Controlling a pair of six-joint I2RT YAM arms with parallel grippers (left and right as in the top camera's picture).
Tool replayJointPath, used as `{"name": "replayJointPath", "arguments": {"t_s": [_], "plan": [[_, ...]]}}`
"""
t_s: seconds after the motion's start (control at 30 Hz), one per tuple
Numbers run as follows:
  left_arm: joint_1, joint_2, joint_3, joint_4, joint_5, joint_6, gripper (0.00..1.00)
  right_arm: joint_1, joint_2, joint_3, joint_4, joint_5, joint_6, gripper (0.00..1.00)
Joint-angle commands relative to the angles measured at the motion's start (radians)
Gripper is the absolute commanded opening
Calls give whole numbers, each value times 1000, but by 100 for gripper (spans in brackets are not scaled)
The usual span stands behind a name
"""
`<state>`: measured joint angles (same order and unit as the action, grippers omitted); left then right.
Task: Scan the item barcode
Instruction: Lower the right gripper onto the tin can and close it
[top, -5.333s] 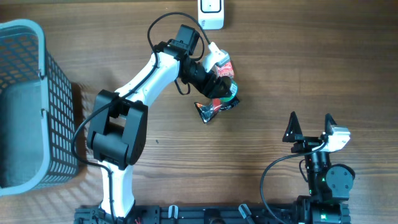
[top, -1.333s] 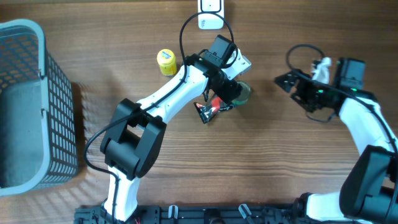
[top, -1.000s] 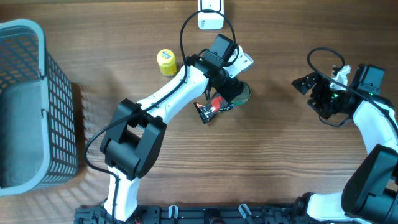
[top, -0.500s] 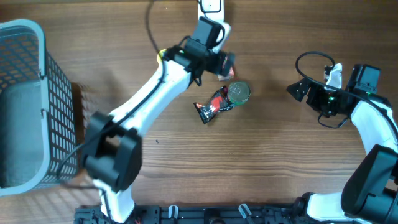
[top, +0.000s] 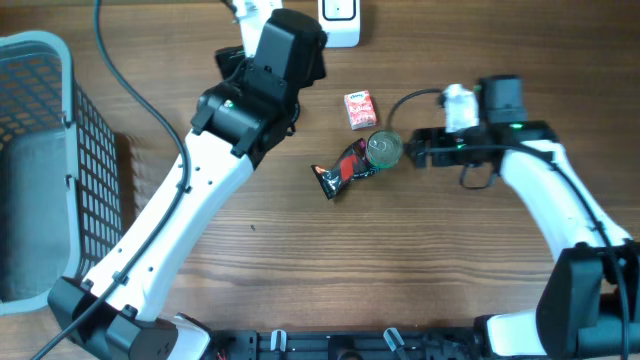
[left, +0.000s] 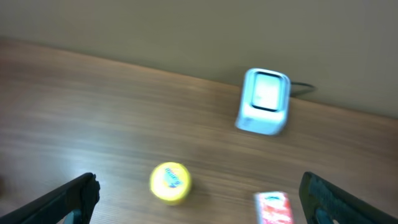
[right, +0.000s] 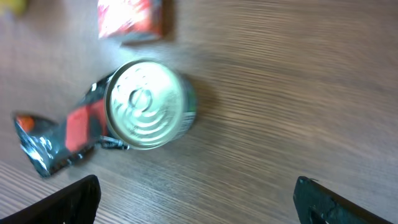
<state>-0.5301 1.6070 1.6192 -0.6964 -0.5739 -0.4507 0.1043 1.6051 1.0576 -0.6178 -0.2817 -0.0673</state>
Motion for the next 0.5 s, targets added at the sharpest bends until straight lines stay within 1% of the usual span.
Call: {"name": "replayJointPath", "arguments": {"t_s": [0.0,0.13,0.2,0.27,0.37,0.47], "plan": [[27,-12,12,-33,-90,-29,100,87,18,19,14,122,-227,100],[41,-12,12,-37,-93,-29,100,98,27,24,31,-5,-328,100],[51,-16,12,-32,-103,-29,100,98,37,34,45,-23,-324,100],[67,-26,12,-26,-105,-29,100,98,60,66,45,9,-323,100],[90,-38,12,-26,-105,-29,100,98,126,156,8,58,-338,100],[103,-42,12,-27,-105,-28,100,99,229,297,-109,33,-410,100]]}}
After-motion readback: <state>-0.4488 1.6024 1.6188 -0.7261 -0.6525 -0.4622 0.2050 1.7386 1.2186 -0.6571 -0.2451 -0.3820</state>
